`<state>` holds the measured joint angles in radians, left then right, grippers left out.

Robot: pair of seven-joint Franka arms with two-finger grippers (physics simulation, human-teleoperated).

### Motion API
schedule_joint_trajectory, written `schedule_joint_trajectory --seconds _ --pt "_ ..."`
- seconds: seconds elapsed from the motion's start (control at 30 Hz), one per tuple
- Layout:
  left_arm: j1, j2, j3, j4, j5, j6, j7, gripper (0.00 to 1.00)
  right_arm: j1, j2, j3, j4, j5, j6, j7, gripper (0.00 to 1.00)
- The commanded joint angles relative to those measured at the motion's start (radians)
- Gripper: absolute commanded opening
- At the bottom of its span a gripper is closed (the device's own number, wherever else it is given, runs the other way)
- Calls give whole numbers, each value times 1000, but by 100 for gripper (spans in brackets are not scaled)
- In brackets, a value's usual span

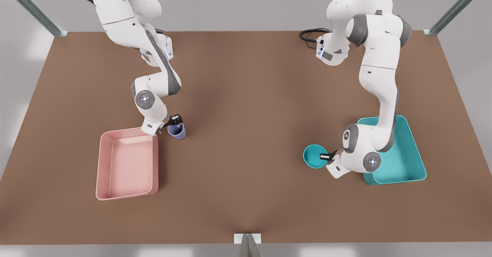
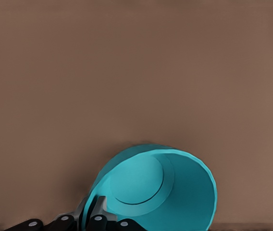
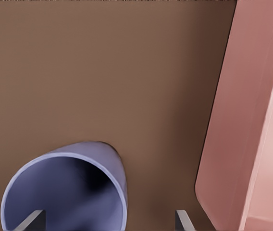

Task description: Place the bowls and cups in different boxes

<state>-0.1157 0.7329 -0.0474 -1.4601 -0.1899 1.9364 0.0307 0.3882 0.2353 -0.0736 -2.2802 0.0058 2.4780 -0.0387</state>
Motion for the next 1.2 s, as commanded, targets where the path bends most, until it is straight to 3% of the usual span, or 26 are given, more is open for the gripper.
schedule_joint_trajectory --seconds 0.0,0.07,0.17,0.2,0.23,0.27,0.33,0.4,0.57,0.77,0.8,0.83,0.93,1.0,1.03,1.1,1.17 --pt "1 -53 4 18 0 -154 -58 21 0 13 0 -4 2 79 16 100" --pt "11 -159 101 55 9 -235 -48 21 0 32 0 -5 2 93 16 100" --pt "30 -199 244 92 99 -266 106 21 -5 47 0 -5 2 108 16 99" --pt "51 -199 300 87 95 -251 185 21 -5 47 0 -7 2 110 16 86" --pt "59 -194 333 83 96 -225 222 21 -5 47 0 -5 2 110 14 54" --pt "63 -190 345 76 99 -204 225 21 -5 47 0 -5 0 108 14 39" --pt "76 -187 379 44 98 -203 242 21 -3 58 0 1 0 108 13 35" --pt "86 -182 380 -31 102 -117 245 21 -3 65 0 4 2 108 13 21" --pt "102 -119 380 -118 161 64 247 21 -11 55 0 31 2 88 11 21" --pt "117 -59 370 -171 152 133 244 21 -124 1 -8 419 13 -341 -200 21" --pt "117 -56 363 -170 155 133 245 65 -179 9 -8 462 14 -355 -308 21" --pt "117 -63 357 -163 155 124 248 100 -241 22 -8 493 19 -358 -434 21" --pt "110 -153 348 -144 162 -43 242 100 -365 173 -8 657 43 -422 -595 21" --pt "93 -230 291 76 273 -468 229 100 -391 236 -8 670 66 -422 -598 21" --pt "62 -279 259 129 294 -568 154 100 -391 263 -9 671 66 -422 -596 21" --pt "30 -392 87 129 389 -573 46 100 -391 331 -8 677 68 -421 -587 21" --pt "31 -446 12 155 350 -573 31 100 -393 374 -8 680 89 -410 -589 21"
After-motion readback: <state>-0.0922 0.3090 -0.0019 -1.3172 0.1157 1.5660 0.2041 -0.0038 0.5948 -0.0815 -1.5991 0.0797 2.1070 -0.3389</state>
